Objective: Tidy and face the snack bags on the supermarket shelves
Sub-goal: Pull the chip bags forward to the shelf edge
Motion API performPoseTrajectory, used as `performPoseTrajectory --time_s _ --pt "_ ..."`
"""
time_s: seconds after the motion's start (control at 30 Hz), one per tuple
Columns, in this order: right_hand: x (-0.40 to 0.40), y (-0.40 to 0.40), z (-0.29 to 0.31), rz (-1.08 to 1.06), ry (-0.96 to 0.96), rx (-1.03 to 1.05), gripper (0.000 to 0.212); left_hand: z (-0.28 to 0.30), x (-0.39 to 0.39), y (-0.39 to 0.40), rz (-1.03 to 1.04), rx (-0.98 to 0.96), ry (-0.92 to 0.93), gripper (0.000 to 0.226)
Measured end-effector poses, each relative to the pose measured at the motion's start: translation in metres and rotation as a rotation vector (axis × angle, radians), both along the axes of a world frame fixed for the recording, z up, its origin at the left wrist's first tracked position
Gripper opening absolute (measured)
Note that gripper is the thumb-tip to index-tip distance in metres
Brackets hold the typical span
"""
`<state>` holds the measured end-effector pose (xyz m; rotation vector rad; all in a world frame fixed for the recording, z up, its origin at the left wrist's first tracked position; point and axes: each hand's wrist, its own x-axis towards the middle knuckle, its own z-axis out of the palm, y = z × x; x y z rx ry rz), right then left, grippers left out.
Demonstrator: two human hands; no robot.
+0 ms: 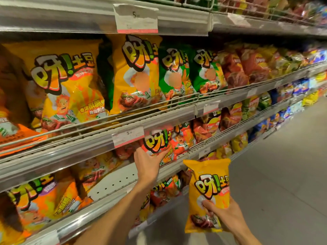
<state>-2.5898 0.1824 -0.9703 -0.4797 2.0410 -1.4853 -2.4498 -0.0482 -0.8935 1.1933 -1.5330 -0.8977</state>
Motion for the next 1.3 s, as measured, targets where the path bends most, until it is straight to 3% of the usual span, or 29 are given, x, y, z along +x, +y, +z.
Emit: performPoseTrajectory --time_s 0.13,0.43,0.6,0.67,0.77,0.83,0.93,1.03,1.13,1.2,1.3 --pt "-0.001 0.007 0.004 0.029 0.011 -0.037 0.052 -0.016 -0.007 0.0 -0.036 0.041 -0.046 0.072" --pt "0.001 0.008 0.032 0.091 0.065 -0.104 0.069 -0.028 0.012 0.008 -0.149 -0.06 -0.112 0.071" --pt "0.018 -0.001 0.049 0.148 0.111 -0.107 0.062 -0.03 0.044 0.013 -0.177 -0.013 -0.286 0.097" --pt "0.031 -0.009 0.057 0.175 0.117 -0.111 0.059 -0.032 0.068 0.023 -0.134 -0.03 -0.403 0.086" --pt "0.054 -0.025 0.067 0.276 0.173 -0.101 0.059 -0.044 0.115 0.047 -0.055 -0.244 -0.551 0.047" --pt "0.072 -0.039 0.073 0.36 0.189 -0.086 0.062 -0.055 0.148 0.063 -0.009 -0.379 -0.651 0.037" --pt "0.099 -0.067 0.078 0.476 0.252 -0.007 0.073 -0.066 0.191 0.077 0.034 -0.419 -0.869 0.046" --pt "0.122 -0.1 0.077 0.62 0.187 0.018 0.084 -0.068 0.217 0.077 0.05 -0.357 -1.056 0.056" --pt "0.141 -0.136 0.08 0.708 0.215 0.054 0.058 -0.067 0.222 0.074 -0.002 -0.285 -1.175 0.069" --pt "0.149 -0.162 0.079 0.694 0.239 0.013 0.054 -0.069 0.219 0.071 -0.02 -0.261 -1.219 0.074" --pt "0.158 -0.188 0.08 0.538 0.225 -0.054 0.077 -0.07 0.215 0.07 -0.023 -0.26 -1.267 0.083"
